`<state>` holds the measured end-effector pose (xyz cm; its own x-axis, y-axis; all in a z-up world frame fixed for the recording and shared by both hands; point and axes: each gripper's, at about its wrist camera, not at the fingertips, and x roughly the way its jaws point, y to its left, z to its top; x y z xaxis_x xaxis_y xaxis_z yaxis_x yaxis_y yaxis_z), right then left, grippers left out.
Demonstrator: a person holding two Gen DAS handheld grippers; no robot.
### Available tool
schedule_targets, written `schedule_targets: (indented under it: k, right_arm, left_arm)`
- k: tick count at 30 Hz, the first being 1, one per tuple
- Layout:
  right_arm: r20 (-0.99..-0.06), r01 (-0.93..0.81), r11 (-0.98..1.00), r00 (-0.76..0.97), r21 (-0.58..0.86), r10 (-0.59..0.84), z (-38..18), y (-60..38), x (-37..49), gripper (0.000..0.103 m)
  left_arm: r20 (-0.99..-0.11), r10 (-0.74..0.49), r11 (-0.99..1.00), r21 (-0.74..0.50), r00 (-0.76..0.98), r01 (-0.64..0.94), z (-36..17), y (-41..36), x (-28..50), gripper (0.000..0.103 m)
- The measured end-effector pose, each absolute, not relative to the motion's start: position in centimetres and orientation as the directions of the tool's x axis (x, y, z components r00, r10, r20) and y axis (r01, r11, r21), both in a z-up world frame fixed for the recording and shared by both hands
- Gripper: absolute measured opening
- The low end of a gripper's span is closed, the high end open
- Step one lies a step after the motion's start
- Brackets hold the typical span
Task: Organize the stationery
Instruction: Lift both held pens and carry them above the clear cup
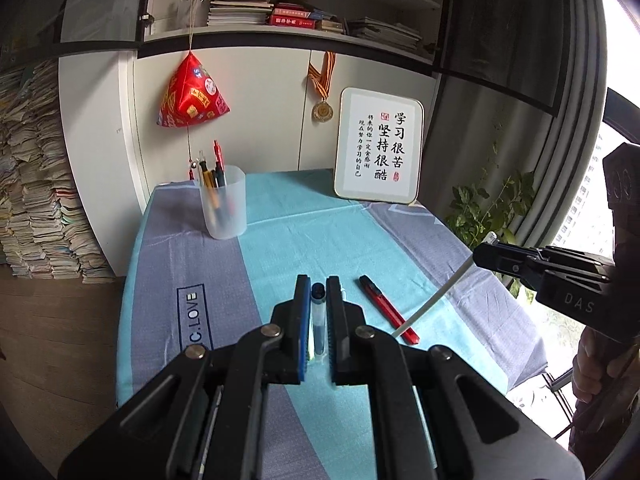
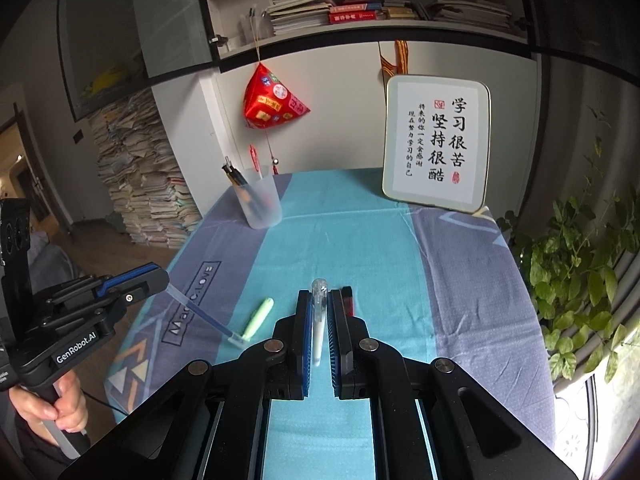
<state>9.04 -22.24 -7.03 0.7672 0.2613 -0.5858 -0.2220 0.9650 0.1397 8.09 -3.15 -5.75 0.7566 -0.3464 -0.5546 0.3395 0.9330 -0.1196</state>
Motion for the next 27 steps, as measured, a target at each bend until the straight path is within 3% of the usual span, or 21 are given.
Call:
schedule_targets:
  k: [13,27]
  right_arm:
    - [-0.526,-0.293,0.945,0.786,0.147,0.326,-1.7,-20.3,12.1,0.009]
    - [-0.471,-0.342,0.929,0.802,0.141,0.367,3.0,-16.3,19.8,0.009]
  left_arm:
    - [-0.481,-0.332,0.943,-0.151,0.811,0.296,-0.2,0.6,11.7,0.005]
    - [-0.412,-0.248,0.969,-0.09,0.877,0.231,4.4,1.8,18.7,0.005]
